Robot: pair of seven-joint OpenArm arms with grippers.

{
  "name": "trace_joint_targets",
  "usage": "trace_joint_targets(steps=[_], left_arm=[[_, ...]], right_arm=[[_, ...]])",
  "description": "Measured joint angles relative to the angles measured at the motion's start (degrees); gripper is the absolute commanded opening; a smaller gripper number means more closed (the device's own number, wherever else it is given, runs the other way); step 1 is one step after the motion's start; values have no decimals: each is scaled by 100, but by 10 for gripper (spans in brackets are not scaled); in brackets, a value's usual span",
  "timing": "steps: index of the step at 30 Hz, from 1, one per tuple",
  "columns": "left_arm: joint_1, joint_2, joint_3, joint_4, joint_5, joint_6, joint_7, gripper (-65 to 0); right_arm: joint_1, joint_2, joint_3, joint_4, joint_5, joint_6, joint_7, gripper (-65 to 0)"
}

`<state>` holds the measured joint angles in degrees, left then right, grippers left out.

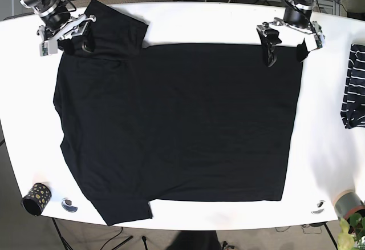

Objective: Fold the T-shirt properly
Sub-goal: 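Lower both grippers onto the black T-shirt's shoulder corners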

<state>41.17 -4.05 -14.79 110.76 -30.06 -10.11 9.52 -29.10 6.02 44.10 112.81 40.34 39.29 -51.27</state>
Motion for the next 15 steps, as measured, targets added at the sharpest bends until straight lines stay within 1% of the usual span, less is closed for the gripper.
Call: trace_joint_targets(steps=[2,3,5,6,7,9,13,14,15], left_arm=[[13,-9,-4,-33,-2,22,17,-25],[11,-11,-2,-33,-2,17,31,-25],[-9,-7,20,-33,-2,15,28,-25],[-24,7,28,-33,-2,-28,31,-25],[-37,9,33,-31,-4,-39,31,-25],[-55,0,31,-31,-2,-35,28,-25],[-59,-7,-7,-33,-2,-24,13,-25],[-61,0,0,-33,0,-26,22,-25],[-70,4,7,-33,-2,-26,33,-25]], right_arm=[[70,-70,181,2,9,-2,-37,-257],[127,-96,278,2,2,2,-146,-262],[264,-118,409,-9,-2,20,-525,-263],[393,-149,546,-44,-9,46,-767,-263],[522,-155,664,-85,-13,13,-872,-263],[774,-162,957,-173,17,46,-1320,-263],[1141,-149,1598,-553,39,63,-1895,-263],[1182,-131,1687,-658,-31,15,-1967,-263],[1204,-116,1790,-802,-9,37,-2111,-263]])
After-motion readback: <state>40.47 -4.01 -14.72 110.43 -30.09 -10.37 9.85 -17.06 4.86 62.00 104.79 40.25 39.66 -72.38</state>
